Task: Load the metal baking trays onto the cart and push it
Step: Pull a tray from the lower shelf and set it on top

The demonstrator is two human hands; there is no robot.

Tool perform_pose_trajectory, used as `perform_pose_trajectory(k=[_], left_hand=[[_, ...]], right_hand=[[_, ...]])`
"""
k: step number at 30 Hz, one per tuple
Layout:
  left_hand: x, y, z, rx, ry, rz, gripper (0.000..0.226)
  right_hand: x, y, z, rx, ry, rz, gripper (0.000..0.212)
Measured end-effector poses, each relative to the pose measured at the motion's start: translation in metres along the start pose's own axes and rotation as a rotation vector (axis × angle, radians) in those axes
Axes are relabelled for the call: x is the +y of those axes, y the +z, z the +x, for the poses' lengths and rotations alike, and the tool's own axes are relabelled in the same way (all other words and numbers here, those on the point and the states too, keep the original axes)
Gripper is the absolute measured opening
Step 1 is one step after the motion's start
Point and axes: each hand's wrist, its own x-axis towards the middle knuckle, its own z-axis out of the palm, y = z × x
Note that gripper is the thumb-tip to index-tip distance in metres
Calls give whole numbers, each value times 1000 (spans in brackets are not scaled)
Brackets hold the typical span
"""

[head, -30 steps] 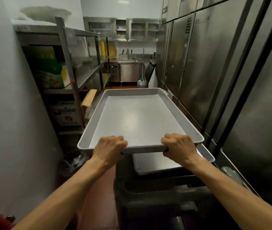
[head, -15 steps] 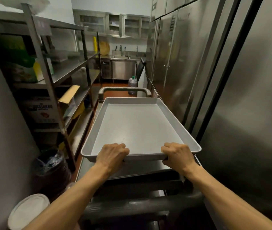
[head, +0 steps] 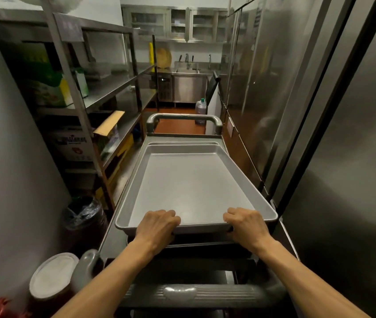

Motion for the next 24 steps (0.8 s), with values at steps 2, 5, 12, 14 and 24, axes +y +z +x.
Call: perform_pose_trajectory(k=[2, 5, 12, 14, 24], left_hand=[[0, 5, 0, -10, -8, 1, 10], [1, 11, -1, -18, -15, -5, 10], [4, 18, 0, -44, -7, 24, 11], [3, 21, -1, -43, 12, 32, 15], [3, 47, -1, -103, 69, -3, 51]], right_hand=[[-1, 7, -3, -6, -8, 3, 40], [0, 14, -2, -26, -18, -3, 40], [3, 20, -4, -74, -57, -17, 41], [5, 22, -5, -124, -89, 8, 37], [12, 41, -9, -370, -124, 155, 53]])
